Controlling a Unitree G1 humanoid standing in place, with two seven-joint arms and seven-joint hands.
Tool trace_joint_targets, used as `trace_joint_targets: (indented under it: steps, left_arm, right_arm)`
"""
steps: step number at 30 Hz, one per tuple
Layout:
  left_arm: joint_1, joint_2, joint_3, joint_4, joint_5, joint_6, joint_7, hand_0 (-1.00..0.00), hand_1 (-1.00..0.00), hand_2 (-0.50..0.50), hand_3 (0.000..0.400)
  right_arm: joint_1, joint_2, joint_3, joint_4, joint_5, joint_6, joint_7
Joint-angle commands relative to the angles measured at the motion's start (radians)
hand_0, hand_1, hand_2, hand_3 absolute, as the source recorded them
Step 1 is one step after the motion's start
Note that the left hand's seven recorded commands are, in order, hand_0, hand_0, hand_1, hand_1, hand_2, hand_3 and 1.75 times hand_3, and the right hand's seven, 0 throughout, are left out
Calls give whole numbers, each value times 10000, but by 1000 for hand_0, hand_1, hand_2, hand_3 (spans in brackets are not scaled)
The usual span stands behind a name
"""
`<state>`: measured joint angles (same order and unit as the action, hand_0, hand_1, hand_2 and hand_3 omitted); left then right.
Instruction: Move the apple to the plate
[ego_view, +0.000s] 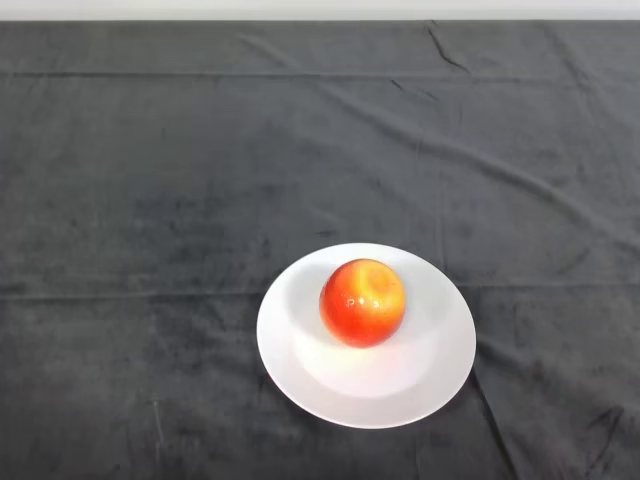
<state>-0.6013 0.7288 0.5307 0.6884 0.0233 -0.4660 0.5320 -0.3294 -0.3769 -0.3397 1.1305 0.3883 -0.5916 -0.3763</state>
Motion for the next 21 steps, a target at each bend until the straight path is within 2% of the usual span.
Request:
trace_joint_targets:
  steps: [1, 21]
  left_arm:
    - [-126, 343, 70, 461, 78, -188, -40, 0, 0, 0, 0]
    - [-138, 284, 60, 412, -79, -174, -160, 0, 0, 0, 0]
  right_arm:
    - [362, 418, -177, 749, 171, 509, -14]
    - [358, 417, -175, 759, 174, 503, -11]
